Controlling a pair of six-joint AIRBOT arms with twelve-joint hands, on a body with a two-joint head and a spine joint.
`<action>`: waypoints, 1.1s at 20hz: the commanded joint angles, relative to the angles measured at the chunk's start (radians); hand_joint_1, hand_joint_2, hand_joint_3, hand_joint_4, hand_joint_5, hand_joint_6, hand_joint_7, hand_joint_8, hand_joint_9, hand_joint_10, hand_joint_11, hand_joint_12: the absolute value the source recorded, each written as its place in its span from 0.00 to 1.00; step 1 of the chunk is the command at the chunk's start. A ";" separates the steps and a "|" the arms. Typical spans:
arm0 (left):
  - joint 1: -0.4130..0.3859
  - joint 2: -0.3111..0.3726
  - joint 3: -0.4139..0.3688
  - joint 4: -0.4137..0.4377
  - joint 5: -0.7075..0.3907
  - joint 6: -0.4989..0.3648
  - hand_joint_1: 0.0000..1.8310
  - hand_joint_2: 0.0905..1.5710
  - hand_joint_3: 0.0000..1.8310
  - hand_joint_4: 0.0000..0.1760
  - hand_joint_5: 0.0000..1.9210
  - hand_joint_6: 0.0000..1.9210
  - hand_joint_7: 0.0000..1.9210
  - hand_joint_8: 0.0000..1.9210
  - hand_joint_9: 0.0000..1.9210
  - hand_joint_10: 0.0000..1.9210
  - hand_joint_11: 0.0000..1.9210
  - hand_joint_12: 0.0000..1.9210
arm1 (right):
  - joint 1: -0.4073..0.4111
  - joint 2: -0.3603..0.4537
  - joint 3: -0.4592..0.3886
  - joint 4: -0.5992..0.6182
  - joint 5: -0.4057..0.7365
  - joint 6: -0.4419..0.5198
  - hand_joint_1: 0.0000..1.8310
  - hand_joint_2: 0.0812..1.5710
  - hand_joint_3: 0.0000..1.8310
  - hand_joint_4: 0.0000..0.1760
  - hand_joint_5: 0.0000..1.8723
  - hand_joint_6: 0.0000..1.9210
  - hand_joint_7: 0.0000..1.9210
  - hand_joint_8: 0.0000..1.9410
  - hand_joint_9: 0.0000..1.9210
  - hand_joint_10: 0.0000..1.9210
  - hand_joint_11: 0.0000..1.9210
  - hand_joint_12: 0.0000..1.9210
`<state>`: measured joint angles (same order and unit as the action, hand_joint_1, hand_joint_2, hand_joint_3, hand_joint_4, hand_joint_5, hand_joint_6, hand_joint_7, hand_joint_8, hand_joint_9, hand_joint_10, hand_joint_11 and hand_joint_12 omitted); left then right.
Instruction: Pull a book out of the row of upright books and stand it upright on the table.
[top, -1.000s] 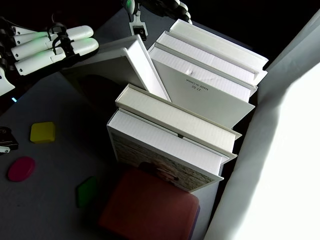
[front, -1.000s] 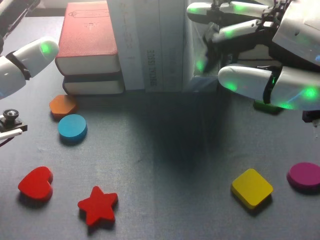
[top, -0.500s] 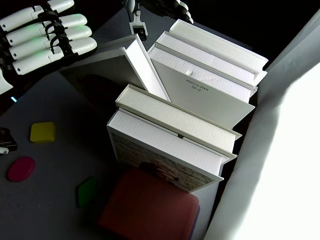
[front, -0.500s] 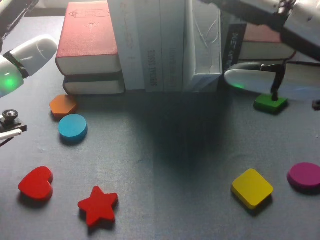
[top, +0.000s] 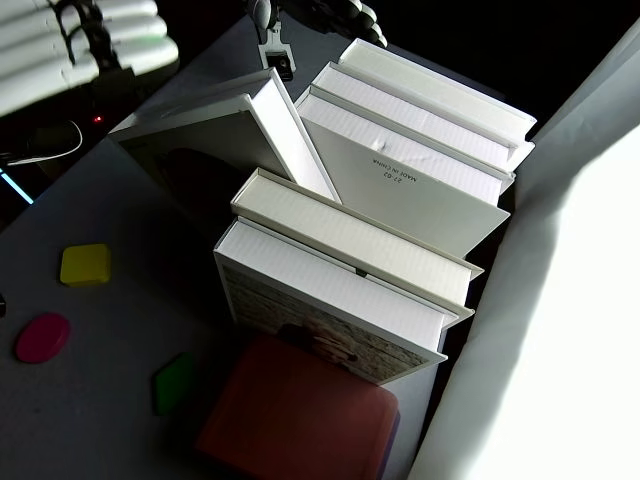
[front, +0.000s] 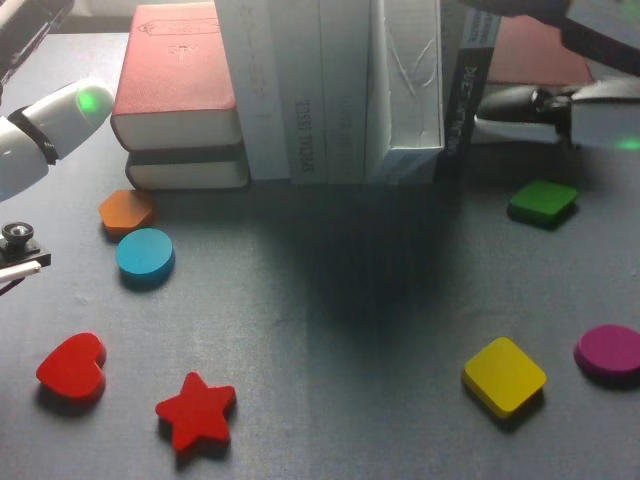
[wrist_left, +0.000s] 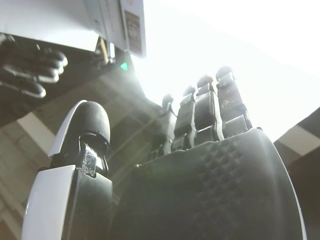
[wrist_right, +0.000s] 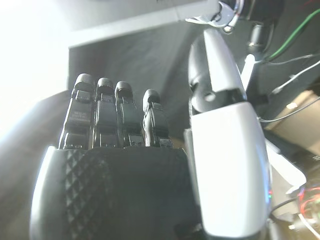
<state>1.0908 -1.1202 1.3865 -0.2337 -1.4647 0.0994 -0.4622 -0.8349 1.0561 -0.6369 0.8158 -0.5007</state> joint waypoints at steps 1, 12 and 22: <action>-0.001 -0.005 0.002 -0.019 -0.116 -0.010 0.19 0.86 0.01 0.21 0.05 0.00 0.00 0.00 0.00 0.00 0.00 0.18 | 0.032 0.001 -0.006 0.006 0.029 0.017 0.68 0.73 0.00 0.21 0.01 0.00 0.01 0.00 0.01 0.00 0.00 0.04; 0.007 -0.013 0.007 -0.020 -0.096 -0.011 0.16 0.87 0.00 0.58 0.03 0.00 0.00 0.00 0.00 0.00 0.00 0.05 | 0.434 -0.016 -0.063 -1.082 -0.289 0.624 0.70 0.58 0.00 0.25 0.00 0.00 0.00 0.00 0.00 0.00 0.00 1.00; 0.007 -0.018 0.011 -0.020 -0.089 -0.012 0.15 0.88 0.00 0.39 0.05 0.00 0.00 0.00 0.00 0.00 0.01 0.01 | 0.478 -0.108 -0.080 -1.588 -0.316 0.884 0.71 0.62 0.00 0.04 0.14 0.04 0.05 0.01 0.03 0.01 0.00 0.60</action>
<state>1.1023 -1.1366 1.3937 -0.2367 -1.4307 0.0982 0.0029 -0.9451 0.9775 -2.2570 0.5602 0.3882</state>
